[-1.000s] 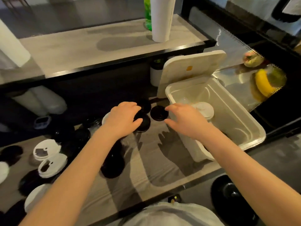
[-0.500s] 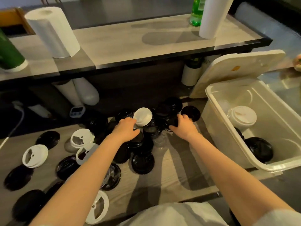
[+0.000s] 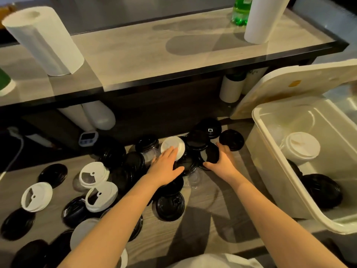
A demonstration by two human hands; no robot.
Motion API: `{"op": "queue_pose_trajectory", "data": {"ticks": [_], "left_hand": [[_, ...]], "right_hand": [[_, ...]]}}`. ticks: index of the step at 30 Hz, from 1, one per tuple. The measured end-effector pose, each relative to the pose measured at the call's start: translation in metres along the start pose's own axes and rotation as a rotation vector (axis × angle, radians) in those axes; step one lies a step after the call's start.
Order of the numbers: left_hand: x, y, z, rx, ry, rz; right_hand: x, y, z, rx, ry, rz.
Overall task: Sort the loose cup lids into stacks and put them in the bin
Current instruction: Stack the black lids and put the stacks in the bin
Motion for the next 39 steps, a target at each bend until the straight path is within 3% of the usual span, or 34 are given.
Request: {"op": "queue_pose_trajectory", "data": {"ticks": [8, 13, 16, 21, 25, 30, 34, 39], "left_hand": [[0.019, 0.027, -0.012, 0.045, 0.038, -0.059], [0.018, 0.04, -0.023, 0.052, 0.093, -0.193], [0.015, 0.041, -0.037, 0.064, 0.279, -0.268], [0.003, 0.033, -0.058, -0.084, 0.813, -0.142], [-0.002, 0.033, -0.049, -0.175, 1.069, -0.131], [-0.015, 0.045, -0.025, -0.207, 1.283, -0.248], [-0.017, 0.05, -0.007, -0.26, 1.372, -0.333], [-0.014, 0.052, 0.0, -0.318, 1.405, -0.342]], "right_hand": [[-0.025, 0.054, -0.015, 0.055, -0.183, -0.061], [-0.026, 0.085, -0.006, -0.032, -0.271, -0.077], [-0.021, 0.093, 0.007, -0.171, -0.227, -0.091], [-0.012, 0.093, 0.025, -0.344, -0.151, -0.013], [-0.017, 0.09, 0.024, -0.378, -0.124, 0.048], [-0.031, 0.081, 0.001, -0.187, -0.19, -0.125], [-0.022, 0.064, -0.015, 0.038, -0.181, -0.031], [0.0, 0.041, 0.0, 0.082, -0.347, 0.114]]}}
Point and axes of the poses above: each hand's wrist, its own y-axis away from the middle knuckle, its own x-axis out of the palm, z = x × y, the point moved 1 cm from there along -y, towards the middle knuckle, and after that the axes turned 12 degrees about -y, right-handed, at the moved point
